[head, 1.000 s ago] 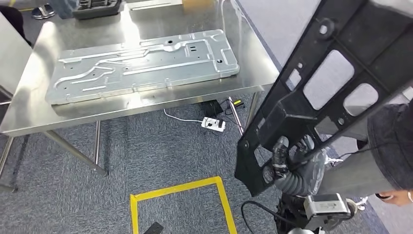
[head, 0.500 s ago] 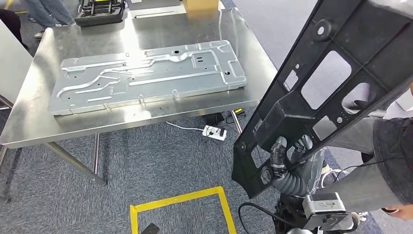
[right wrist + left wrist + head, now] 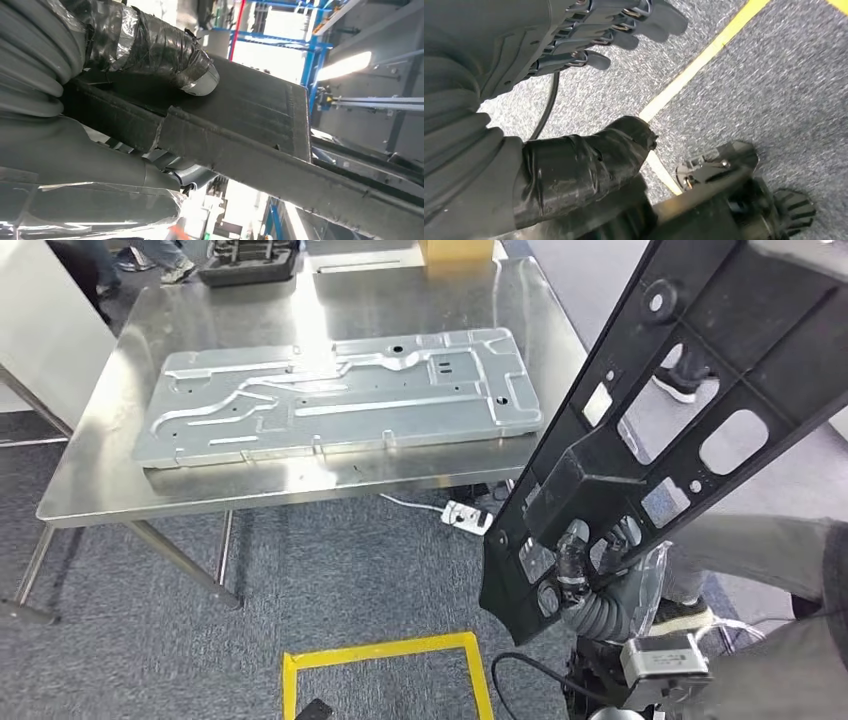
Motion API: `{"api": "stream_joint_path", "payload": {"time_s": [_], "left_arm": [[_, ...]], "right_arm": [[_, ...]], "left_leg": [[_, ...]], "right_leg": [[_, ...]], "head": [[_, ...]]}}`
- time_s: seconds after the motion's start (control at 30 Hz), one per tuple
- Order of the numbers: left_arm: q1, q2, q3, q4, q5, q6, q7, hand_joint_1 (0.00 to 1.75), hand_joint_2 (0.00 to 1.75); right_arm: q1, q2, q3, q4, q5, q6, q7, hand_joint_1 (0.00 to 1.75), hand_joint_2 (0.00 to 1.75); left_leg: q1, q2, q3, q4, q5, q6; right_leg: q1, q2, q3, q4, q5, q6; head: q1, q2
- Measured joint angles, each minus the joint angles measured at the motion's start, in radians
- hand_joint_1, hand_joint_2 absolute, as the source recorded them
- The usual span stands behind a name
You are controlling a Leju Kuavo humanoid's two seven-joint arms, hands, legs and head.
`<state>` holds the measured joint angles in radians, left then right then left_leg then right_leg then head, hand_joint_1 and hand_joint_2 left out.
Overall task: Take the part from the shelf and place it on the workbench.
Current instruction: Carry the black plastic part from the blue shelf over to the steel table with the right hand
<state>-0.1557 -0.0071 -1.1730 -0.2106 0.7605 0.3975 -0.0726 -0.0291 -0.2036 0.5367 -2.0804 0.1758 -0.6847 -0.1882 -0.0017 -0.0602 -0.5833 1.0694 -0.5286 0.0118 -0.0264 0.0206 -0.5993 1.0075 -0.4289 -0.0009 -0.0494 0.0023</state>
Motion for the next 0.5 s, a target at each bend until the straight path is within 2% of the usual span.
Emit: {"api": "stream_joint_path", "payload": {"time_s": [0.07,0.1,0.13,0.17,0.2,0.23,0.3,0.33,0.37,0.43,0.5], "left_arm": [[-0.002,0.001,0.000,0.000,0.000,0.000,-0.001,0.00,1.75],[-0.002,0.001,0.000,0.000,0.001,0.000,-0.001,0.00,1.75],[0.000,0.001,0.000,0.000,0.001,0.000,-0.001,0.00,1.75],[0.002,0.001,0.000,0.000,0.001,0.000,-0.001,0.00,1.75],[0.003,0.002,0.000,0.000,0.002,0.000,-0.002,0.00,1.75],[0.004,0.004,0.000,0.000,0.002,0.000,-0.002,0.00,1.75],[0.001,0.005,0.000,0.000,0.002,-0.001,-0.002,0.00,1.75],[-0.001,0.006,0.000,0.000,0.002,-0.001,-0.003,0.00,1.75],[-0.001,0.006,0.000,0.000,0.002,-0.001,-0.003,0.00,1.75],[0.001,0.007,0.000,0.000,0.002,0.000,-0.003,0.00,1.75],[0.002,0.008,0.000,0.000,0.003,0.000,-0.004,0.00,1.75]], "right_arm": [[0.000,0.000,0.000,0.000,0.003,0.000,0.001,1.75,1.75],[0.001,0.000,0.000,0.000,0.004,0.000,0.002,1.75,1.75],[0.001,0.000,0.000,0.000,0.005,0.000,0.003,1.75,1.75],[0.002,0.000,0.000,0.000,0.006,0.000,0.003,1.75,1.75],[0.002,0.000,0.000,0.000,0.006,0.000,0.004,1.75,1.75],[0.002,0.000,0.000,0.000,0.006,0.000,0.005,1.75,1.75],[0.001,0.000,0.000,0.000,0.007,0.000,0.006,1.75,1.75],[0.001,0.000,0.000,0.000,0.008,0.000,0.006,1.75,1.75],[0.001,0.000,0.000,0.000,0.008,0.000,0.006,1.75,1.75],[0.000,0.000,0.000,0.000,0.008,0.000,0.007,1.75,1.75],[0.000,0.000,0.000,0.000,0.008,0.000,0.008,1.75,1.75]], "left_leg": [[0.006,0.034,-0.069,0.123,-0.051,-0.011],[0.010,0.042,-0.106,0.182,-0.066,-0.016],[0.014,0.046,-0.130,0.212,-0.064,-0.020],[0.018,0.051,-0.135,0.206,-0.043,-0.024],[0.021,0.057,-0.121,0.164,-0.007,-0.027],[0.022,0.072,-0.091,0.096,0.036,-0.028],[0.017,0.108,-0.038,-0.017,0.083,-0.023],[0.013,0.117,-0.027,-0.044,0.089,-0.018],[0.009,0.115,-0.027,-0.048,0.085,-0.012],[0.011,0.092,-0.028,-0.052,0.086,0.001],[0.015,0.073,-0.023,-0.058,0.090,0.013]], "right_leg": [[-0.001,-0.024,0.010,-0.003,-0.006,-0.005],[-0.001,-0.035,0.014,-0.003,-0.010,-0.006],[-0.002,-0.046,0.018,-0.003,-0.014,-0.005],[-0.003,-0.056,0.023,-0.002,-0.019,-0.003],[-0.004,-0.066,0.028,-0.001,-0.024,0.001],[-0.005,-0.075,0.035,0.000,-0.029,0.006],[-0.001,-0.091,0.045,0.004,-0.041,0.018],[0.002,-0.098,0.049,0.005,-0.045,0.025],[0.005,-0.106,0.051,0.005,-0.047,0.031],[0.004,-0.117,0.056,0.004,-0.053,0.041],[-0.001,-0.090,0.043,0.044,-0.084,0.048]], "head": [[-0.005,0.000],[-0.005,0.000],[-0.005,0.000],[-0.005,0.000],[-0.005,0.000],[-0.005,0.000],[-0.005,0.000],[-0.004,0.000],[-0.003,0.000],[-0.001,0.000],[0.001,0.000]]}}
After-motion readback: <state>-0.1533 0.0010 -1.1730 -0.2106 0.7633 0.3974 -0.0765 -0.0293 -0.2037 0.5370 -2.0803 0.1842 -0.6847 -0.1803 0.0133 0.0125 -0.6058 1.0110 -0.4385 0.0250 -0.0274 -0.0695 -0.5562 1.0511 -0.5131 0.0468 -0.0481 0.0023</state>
